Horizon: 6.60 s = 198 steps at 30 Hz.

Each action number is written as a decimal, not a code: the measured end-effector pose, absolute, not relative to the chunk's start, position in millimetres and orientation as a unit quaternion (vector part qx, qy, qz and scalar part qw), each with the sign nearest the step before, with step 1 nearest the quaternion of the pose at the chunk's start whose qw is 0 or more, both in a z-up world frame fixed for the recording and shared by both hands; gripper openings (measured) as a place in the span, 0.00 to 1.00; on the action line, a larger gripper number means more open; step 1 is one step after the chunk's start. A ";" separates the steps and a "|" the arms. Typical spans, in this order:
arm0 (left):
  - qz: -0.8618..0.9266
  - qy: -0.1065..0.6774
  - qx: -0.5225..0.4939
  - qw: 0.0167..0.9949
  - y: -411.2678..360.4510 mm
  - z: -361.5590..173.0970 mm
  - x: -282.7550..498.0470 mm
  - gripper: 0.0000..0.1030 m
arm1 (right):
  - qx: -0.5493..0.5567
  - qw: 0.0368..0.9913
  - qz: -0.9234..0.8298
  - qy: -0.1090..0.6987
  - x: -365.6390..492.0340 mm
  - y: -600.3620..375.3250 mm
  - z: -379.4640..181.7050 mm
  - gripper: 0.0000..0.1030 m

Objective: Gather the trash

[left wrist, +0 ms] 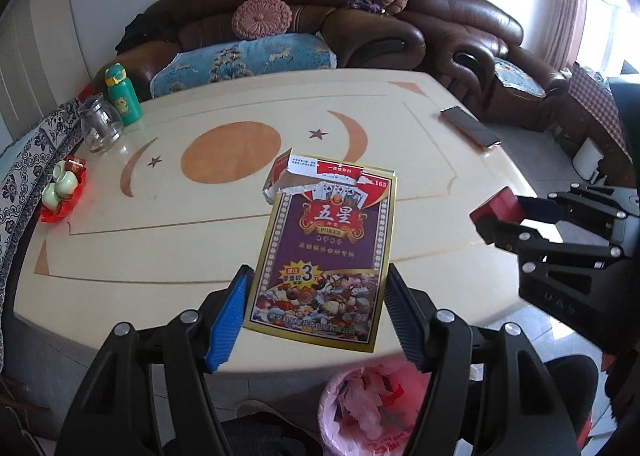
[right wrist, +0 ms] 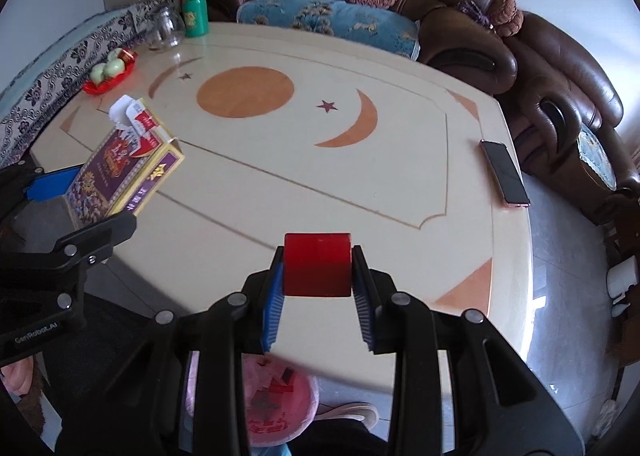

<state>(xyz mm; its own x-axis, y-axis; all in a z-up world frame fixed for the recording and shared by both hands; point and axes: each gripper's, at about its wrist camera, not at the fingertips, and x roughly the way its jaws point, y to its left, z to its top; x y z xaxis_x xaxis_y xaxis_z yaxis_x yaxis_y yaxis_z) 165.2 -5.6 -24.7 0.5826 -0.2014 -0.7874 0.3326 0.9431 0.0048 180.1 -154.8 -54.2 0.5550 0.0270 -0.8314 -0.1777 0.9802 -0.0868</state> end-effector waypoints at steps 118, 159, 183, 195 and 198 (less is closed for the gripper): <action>-0.128 0.547 0.089 0.823 -26.9 -192.7 59.4 0.88 | 0.019 0.882 -0.089 0.462 16.9 -189.2 -179.6 0.79; -0.090 0.316 0.046 0.943 -18.4 21.7 -42.4 0.93 | -0.010 0.961 -0.161 0.224 -98.1 -171.8 26.7 0.93; -0.082 0.318 0.043 0.943 -14.6 22.2 -41.3 0.93 | -0.011 0.961 -0.163 0.225 -101.0 -172.9 25.8 0.93; -0.081 0.317 0.043 0.944 -14.8 22.4 -41.2 0.93 | -0.015 0.961 -0.157 0.227 -97.3 -172.9 25.7 0.93; -0.081 0.318 0.044 0.944 -14.4 22.0 -41.1 0.93 | -0.018 0.961 -0.157 0.226 -96.7 -171.4 25.3 0.93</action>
